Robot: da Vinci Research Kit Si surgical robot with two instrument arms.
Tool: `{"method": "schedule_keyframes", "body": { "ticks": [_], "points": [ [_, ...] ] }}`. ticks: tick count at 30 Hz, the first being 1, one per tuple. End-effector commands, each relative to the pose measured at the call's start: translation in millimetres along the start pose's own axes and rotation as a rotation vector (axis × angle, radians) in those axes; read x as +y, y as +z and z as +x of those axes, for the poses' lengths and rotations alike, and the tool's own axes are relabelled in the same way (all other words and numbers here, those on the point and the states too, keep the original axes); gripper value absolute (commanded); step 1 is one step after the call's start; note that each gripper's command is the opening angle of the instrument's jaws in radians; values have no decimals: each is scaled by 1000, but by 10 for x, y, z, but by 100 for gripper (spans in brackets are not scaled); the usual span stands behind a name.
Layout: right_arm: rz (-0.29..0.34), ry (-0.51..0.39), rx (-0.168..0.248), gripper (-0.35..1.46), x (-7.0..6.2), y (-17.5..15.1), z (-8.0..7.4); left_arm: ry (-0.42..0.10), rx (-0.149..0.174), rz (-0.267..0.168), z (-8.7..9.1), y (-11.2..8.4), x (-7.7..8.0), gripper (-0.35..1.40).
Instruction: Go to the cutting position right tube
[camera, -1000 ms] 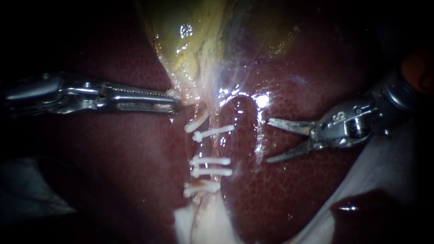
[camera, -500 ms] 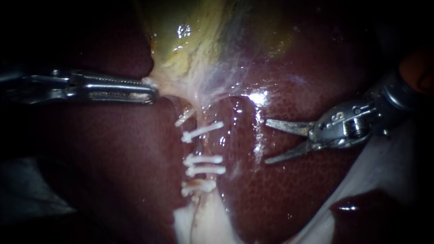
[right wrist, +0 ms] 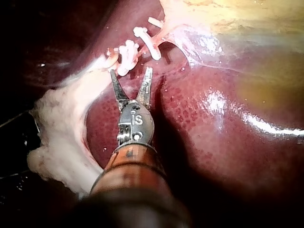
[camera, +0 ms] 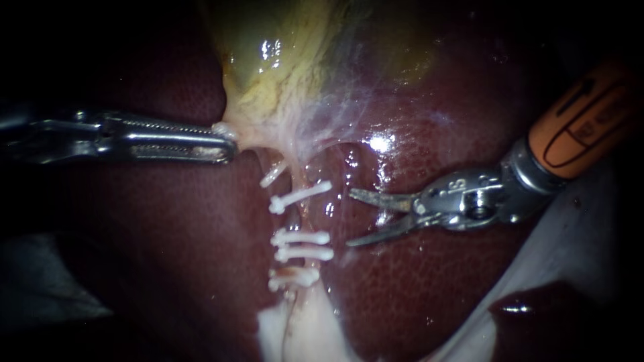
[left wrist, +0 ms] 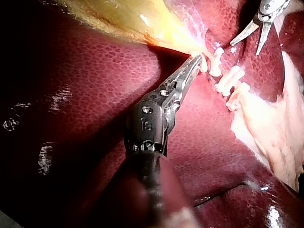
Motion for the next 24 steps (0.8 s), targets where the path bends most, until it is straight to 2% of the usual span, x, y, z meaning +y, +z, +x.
{"method": "schedule_keyframes", "body": {
  "ticks": [1,6,10,18,24],
  "points": [
    [18,17,2,143,3,6,-3,0,0,1,-1,1,0,-35],
    [76,64,17,143,11,25,-10,0,0,1,-1,1,0,-35],
    [111,82,23,142,18,39,-9,0,0,1,-1,1,0,-35],
    [180,112,61,142,32,60,-4,1,0,1,-1,1,0,-35],
    [264,121,103,140,35,68,-3,1,0,1,-1,1,0,-35]
  ]
}}
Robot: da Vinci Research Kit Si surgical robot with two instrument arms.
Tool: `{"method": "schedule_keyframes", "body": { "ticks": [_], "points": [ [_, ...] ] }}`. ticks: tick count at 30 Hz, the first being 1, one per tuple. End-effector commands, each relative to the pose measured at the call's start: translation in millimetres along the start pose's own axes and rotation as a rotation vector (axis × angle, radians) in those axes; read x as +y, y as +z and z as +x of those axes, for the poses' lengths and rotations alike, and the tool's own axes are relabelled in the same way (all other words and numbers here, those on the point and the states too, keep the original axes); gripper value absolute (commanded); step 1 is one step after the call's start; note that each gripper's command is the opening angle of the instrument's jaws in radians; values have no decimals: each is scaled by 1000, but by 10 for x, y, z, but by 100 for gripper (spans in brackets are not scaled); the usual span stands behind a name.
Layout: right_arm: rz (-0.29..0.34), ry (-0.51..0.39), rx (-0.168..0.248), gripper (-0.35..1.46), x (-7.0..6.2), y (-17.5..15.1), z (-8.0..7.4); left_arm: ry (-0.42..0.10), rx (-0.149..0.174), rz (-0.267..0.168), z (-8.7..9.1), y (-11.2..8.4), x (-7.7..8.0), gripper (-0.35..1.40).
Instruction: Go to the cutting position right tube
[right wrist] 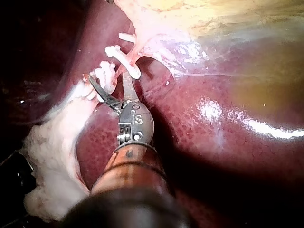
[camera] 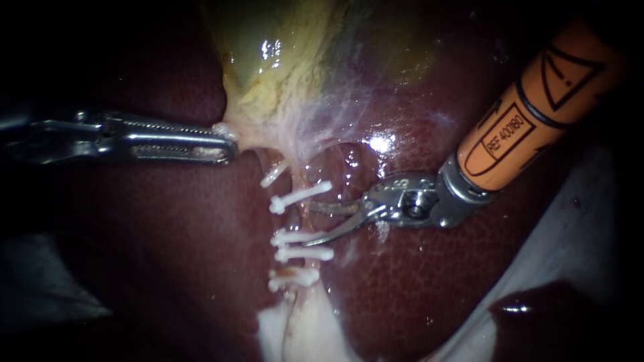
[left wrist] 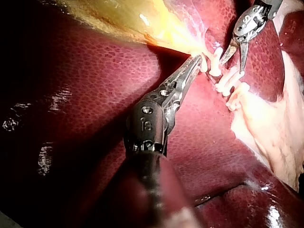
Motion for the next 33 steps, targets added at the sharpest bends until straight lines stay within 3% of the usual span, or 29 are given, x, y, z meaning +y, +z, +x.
{"method": "schedule_keyframes", "body": {
  "ticks": [1,11,21,28,33],
  "points": [
    [14,3,4,140,0,1,0,0,0,0,0,0,0,-35],
    [144,-7,63,130,3,17,11,0,0,0,0,1,-1,-35],
    [152,-24,97,128,11,56,16,0,0,0,0,1,-2,-35],
    [169,16,199,127,14,56,34,0,0,1,0,2,-1,-35],
    [172,28,212,127,9,51,44,0,0,1,0,2,-1,-35]
  ]
}}
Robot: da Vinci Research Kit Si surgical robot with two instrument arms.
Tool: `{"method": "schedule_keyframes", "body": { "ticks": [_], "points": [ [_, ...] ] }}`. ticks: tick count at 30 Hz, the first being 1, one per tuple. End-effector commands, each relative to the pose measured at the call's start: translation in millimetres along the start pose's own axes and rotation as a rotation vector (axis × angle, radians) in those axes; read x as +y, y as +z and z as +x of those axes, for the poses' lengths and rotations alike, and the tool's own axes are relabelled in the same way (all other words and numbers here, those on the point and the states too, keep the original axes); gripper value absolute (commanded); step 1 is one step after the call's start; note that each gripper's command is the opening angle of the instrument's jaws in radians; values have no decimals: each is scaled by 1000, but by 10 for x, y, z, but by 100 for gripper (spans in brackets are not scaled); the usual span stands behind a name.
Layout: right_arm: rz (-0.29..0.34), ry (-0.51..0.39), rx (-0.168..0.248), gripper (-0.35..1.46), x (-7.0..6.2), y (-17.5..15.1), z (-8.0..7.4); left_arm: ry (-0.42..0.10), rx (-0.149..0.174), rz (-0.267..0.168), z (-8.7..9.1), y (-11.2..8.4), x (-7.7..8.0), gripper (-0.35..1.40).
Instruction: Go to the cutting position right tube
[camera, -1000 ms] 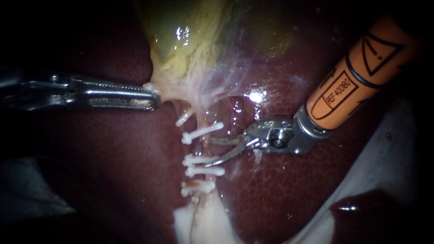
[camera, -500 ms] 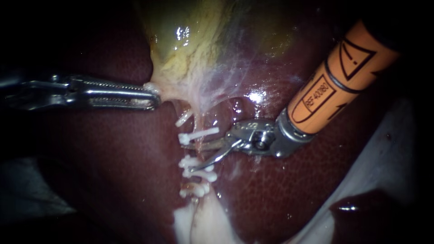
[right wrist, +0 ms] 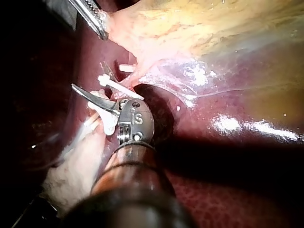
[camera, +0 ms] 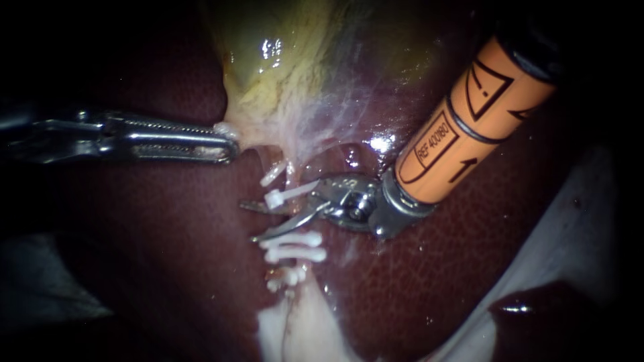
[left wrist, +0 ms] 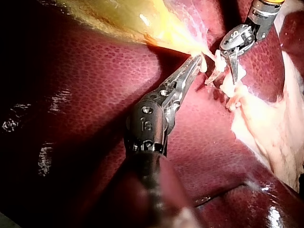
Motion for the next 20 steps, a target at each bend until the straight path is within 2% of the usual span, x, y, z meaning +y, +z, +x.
{"method": "schedule_keyframes", "body": {
  "ticks": [1,11,20],
  "points": [
    [2,2,-1,127,-2,1,0,0,0,1,0,0,0,-35],
    [9,31,-4,128,-26,11,2,0,0,0,-1,-1,0,-35],
    [9,37,-4,128,-26,11,2,0,0,0,-1,-1,-1,-35]
  ]
}}
